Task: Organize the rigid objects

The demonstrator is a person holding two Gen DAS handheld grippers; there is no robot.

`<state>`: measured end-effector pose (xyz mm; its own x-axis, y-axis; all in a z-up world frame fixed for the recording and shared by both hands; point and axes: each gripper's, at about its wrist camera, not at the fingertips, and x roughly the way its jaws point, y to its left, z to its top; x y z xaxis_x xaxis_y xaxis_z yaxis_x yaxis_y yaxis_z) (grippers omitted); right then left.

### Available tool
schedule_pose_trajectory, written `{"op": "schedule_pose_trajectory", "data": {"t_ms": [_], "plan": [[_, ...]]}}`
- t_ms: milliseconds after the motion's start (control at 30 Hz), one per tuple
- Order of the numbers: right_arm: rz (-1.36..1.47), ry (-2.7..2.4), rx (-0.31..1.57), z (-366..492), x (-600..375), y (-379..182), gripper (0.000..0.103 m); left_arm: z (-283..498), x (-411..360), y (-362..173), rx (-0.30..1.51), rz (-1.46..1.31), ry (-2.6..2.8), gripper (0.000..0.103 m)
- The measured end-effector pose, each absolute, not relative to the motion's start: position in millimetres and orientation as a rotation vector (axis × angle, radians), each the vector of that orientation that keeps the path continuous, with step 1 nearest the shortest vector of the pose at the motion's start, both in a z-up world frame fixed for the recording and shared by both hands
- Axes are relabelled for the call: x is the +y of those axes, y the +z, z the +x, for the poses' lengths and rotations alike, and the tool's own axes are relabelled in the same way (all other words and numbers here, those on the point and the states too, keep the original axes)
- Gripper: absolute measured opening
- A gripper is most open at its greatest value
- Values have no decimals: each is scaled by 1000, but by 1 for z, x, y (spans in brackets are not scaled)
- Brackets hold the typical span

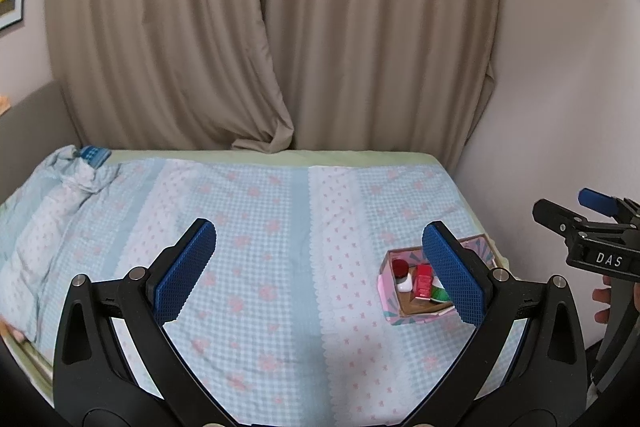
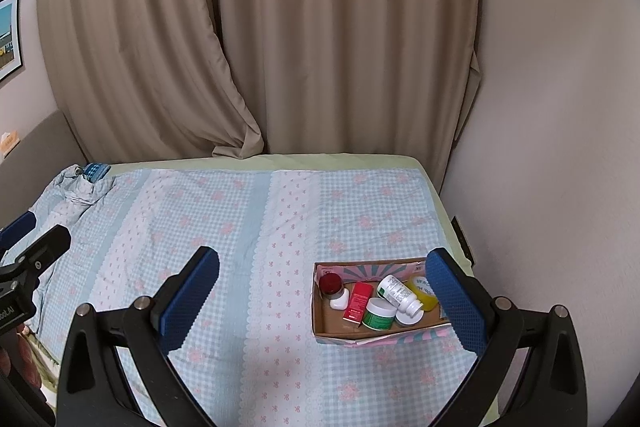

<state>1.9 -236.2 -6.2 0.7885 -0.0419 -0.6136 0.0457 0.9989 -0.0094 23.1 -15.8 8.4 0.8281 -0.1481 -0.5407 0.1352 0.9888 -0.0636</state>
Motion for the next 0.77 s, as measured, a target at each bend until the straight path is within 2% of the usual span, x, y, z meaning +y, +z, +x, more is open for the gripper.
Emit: {"op": "schedule_pose_trajectory", "data": {"t_ms": [767], "plan": [[3, -51, 653, 5, -237, -8, 103, 15, -11, 9, 493, -69, -105, 103]]}}
